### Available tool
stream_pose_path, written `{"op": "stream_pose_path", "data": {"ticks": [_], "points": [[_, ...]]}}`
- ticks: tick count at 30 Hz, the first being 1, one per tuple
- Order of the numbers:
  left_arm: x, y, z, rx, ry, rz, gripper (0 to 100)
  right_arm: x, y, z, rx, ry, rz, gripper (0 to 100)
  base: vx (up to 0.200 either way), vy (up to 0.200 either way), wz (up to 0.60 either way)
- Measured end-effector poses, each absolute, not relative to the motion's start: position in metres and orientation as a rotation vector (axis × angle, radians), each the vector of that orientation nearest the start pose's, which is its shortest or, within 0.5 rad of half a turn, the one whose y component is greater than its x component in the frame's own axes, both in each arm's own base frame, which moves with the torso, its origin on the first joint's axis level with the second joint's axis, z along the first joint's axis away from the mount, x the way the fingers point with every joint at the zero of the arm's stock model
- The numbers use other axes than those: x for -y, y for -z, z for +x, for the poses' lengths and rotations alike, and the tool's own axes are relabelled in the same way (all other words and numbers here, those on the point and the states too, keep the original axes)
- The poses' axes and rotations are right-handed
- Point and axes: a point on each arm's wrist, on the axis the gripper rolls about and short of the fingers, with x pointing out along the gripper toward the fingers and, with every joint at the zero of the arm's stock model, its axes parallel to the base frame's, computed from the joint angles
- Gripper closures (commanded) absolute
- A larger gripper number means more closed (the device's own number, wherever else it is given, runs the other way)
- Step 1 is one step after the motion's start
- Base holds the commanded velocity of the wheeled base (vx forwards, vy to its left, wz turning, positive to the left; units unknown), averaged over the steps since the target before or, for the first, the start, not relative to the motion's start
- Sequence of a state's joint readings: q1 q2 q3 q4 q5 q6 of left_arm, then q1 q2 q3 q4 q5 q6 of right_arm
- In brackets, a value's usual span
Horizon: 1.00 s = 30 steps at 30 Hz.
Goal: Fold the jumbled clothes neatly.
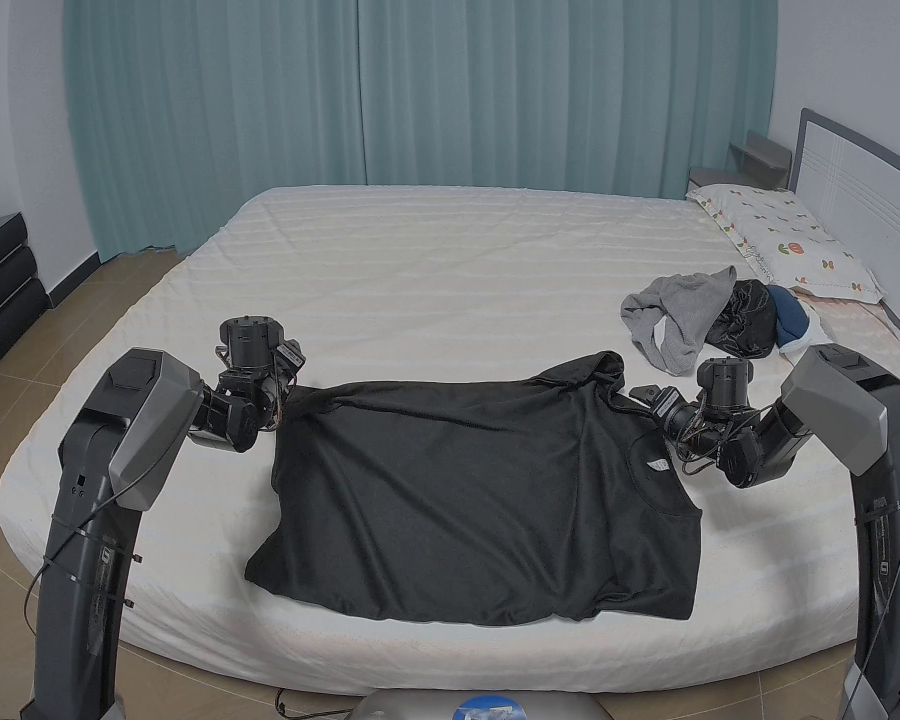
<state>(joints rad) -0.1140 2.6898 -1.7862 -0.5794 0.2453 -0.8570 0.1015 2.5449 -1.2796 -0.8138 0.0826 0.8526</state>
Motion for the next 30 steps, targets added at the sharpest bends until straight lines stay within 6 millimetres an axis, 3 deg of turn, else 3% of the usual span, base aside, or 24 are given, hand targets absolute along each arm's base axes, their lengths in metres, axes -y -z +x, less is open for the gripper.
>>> {"op": "stream_pose_path", "data": {"ticks": [5, 11, 20, 26, 30], "points": [[0.053, -0.002, 0.523, -0.281, -0.273, -0.782, 0, -0.046, 0.017, 0.458, -0.506, 0.028, 0.833, 0, 0.0, 0.0, 0.0], [0.049, 0.001, 0.492, -0.391, -0.277, -0.77, 0, -0.04, 0.011, 0.446, -0.531, 0.021, 0.843, 0, 0.0, 0.0, 0.0], [0.044, -0.007, 0.42, -0.543, -0.269, -0.763, 0, -0.03, -0.004, 0.405, -0.582, 0.006, 0.86, 0, 0.0, 0.0, 0.0], [0.047, -0.007, 0.372, -0.602, -0.258, -0.753, 0, -0.026, -0.006, 0.37, -0.615, 0.003, 0.864, 0, -0.2, 0.0, 0.0], [0.053, -0.005, 0.342, -0.643, -0.242, -0.737, 0, -0.024, -0.008, 0.353, -0.618, -0.001, 0.866, 0, 0.0, 0.0, 0.0]]}}
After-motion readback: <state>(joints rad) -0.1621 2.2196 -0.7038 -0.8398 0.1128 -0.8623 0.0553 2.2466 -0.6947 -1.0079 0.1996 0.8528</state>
